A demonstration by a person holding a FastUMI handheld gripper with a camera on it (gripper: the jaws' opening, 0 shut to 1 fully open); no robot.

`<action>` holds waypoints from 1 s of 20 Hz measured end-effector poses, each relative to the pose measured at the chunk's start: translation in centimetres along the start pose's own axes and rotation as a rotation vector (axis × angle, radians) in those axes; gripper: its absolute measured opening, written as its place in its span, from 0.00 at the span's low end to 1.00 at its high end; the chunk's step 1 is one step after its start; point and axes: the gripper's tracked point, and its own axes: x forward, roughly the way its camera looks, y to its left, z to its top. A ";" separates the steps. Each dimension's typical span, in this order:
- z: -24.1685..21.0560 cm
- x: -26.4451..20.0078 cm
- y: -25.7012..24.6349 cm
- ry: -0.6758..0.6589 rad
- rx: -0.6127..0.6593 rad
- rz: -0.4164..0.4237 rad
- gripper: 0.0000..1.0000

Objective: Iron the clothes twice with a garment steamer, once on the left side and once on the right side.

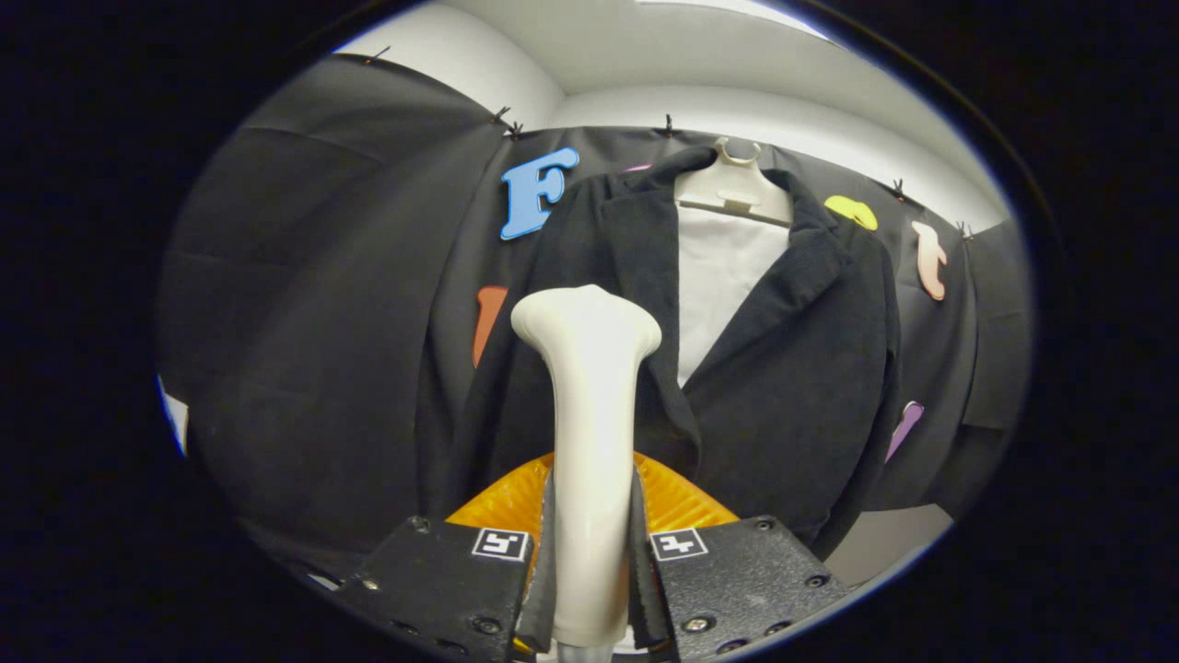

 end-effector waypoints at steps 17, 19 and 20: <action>-9.1 -4.6 -0.6 0.144 -0.007 -0.005 0.35; -9.6 -5.7 -0.8 0.153 -0.015 -0.010 0.35; -10.1 -6.2 -0.9 0.160 -0.018 -0.013 0.35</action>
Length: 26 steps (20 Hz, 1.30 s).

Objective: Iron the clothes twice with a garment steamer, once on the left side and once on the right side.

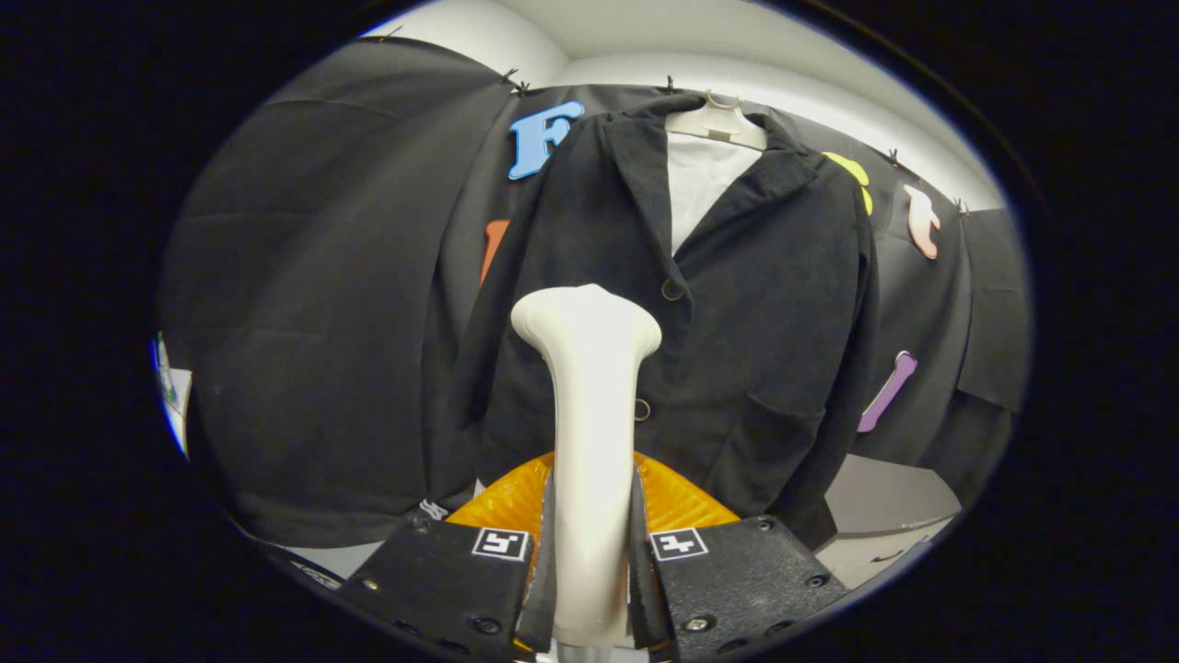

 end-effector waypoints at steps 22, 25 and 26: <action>-13.9 -6.2 -4.2 0.263 -0.023 0.006 0.35; -13.7 -7.1 -6.3 0.250 -0.014 0.008 0.35; -13.7 -7.4 -7.2 0.247 -0.011 0.008 0.35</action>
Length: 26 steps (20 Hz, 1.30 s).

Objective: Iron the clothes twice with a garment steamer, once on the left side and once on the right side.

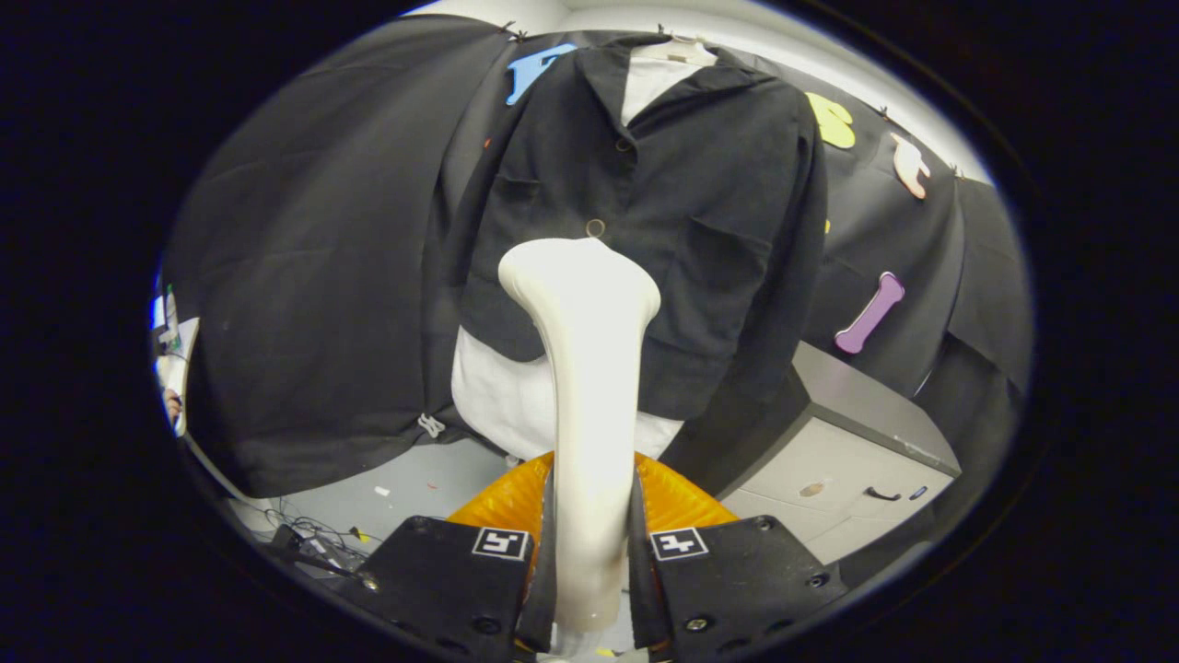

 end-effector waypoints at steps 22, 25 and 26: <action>-0.3 -10.1 -15.3 -0.101 0.177 -0.170 0.35; 0.0 -11.5 -16.5 -0.110 0.198 -0.199 0.35; 0.1 -11.9 -16.9 -0.113 0.206 -0.211 0.35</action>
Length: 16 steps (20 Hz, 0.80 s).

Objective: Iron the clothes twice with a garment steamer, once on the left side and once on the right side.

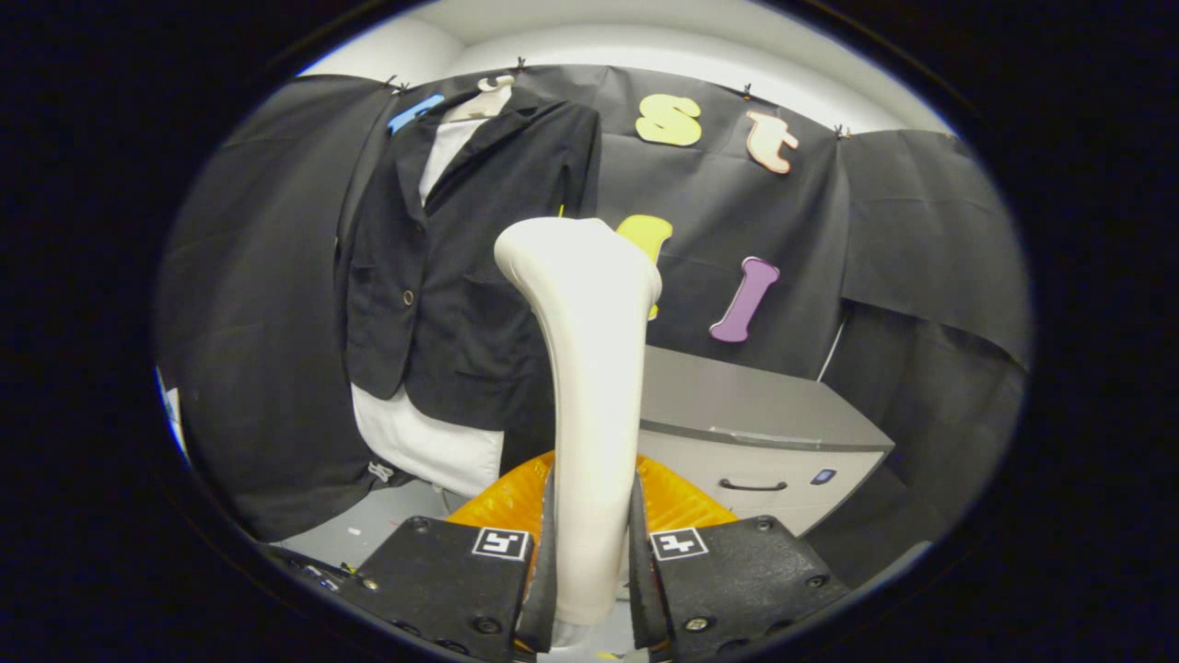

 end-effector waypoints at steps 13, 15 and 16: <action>2.2 -3.3 -7.1 -0.033 0.073 -0.138 0.35; 2.5 -3.8 -8.3 -0.058 0.086 -0.113 0.35; 2.6 -4.1 -8.9 -0.064 0.084 -0.099 0.35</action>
